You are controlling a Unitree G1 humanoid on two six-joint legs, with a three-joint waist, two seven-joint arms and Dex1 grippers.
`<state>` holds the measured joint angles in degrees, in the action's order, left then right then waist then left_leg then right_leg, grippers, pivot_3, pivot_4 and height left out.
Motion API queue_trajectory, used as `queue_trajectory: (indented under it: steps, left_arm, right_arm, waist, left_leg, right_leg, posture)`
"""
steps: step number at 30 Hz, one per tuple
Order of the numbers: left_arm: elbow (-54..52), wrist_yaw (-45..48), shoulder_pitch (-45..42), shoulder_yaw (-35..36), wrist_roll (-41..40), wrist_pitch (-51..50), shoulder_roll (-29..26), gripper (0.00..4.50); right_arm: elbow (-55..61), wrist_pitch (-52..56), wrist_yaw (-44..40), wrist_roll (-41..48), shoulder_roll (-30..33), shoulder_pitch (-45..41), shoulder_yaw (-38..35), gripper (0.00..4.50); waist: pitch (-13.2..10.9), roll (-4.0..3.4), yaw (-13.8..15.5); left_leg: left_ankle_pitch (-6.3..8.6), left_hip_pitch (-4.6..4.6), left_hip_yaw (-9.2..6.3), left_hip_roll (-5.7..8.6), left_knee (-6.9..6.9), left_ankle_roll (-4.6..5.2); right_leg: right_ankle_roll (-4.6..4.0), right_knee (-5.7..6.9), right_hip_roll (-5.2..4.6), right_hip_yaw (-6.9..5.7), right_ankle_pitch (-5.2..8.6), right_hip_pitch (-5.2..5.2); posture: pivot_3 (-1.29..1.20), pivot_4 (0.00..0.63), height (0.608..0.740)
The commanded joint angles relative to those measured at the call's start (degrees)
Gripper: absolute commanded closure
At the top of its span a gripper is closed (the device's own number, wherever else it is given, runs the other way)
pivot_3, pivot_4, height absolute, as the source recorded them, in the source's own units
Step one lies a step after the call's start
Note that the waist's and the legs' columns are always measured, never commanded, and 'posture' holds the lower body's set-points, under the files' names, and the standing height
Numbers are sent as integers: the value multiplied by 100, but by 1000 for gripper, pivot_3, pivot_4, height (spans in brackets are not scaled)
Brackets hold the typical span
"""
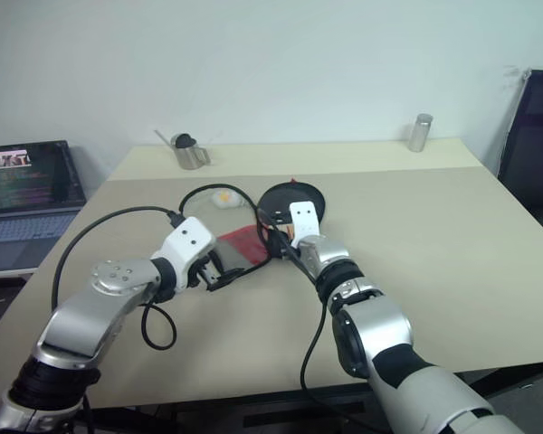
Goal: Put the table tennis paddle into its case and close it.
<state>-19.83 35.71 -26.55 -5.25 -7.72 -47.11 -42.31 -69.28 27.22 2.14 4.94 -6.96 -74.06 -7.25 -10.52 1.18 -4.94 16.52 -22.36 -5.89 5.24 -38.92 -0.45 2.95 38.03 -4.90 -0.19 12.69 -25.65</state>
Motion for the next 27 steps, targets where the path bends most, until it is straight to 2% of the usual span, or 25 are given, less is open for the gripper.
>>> queue_trajectory:
  steps: [1,4,5,20,27]
  left_arm:
    - [-77,-10,-78,65,16,75,14,0]
    - [-101,-19,-59,74,13,59,12,0]
    - [-104,-22,-52,78,14,57,9,0]
    - [-28,-29,-40,27,72,-12,-39,0]
    - [-38,0,-90,31,52,-35,-41,0]
  right_arm:
    - [169,19,5,-42,-14,-32,42,1975]
    - [192,5,9,-34,0,-91,13,3055]
    - [201,2,6,-28,7,-114,4,3118]
    - [496,-2,-66,27,109,-278,-57,3114]
    - [416,-131,325,97,101,-346,-186,3114]
  waist:
    - [0,0,0]
    - [0,0,1]
    - [0,0,1]
    - [0,0,0]
    - [0,0,1]
  left_leg:
    - [0,0,0,0,0,0]
    - [0,0,0,0,0,0]
    - [0,0,0,0,0,0]
    - [0,0,0,0,0,0]
    - [0,-1,0,0,0,0]
  right_leg:
    - [0,0,0,0,0,0]
    - [0,0,0,0,0,0]
    - [0,-1,0,0,0,0]
    - [0,-1,0,-1,0,-1]
    - [0,-1,0,0,0,-1]
  posture:
    - [0,150,740]
    - [0,150,740]
    - [0,150,740]
    - [0,150,740]
    - [0,150,740]
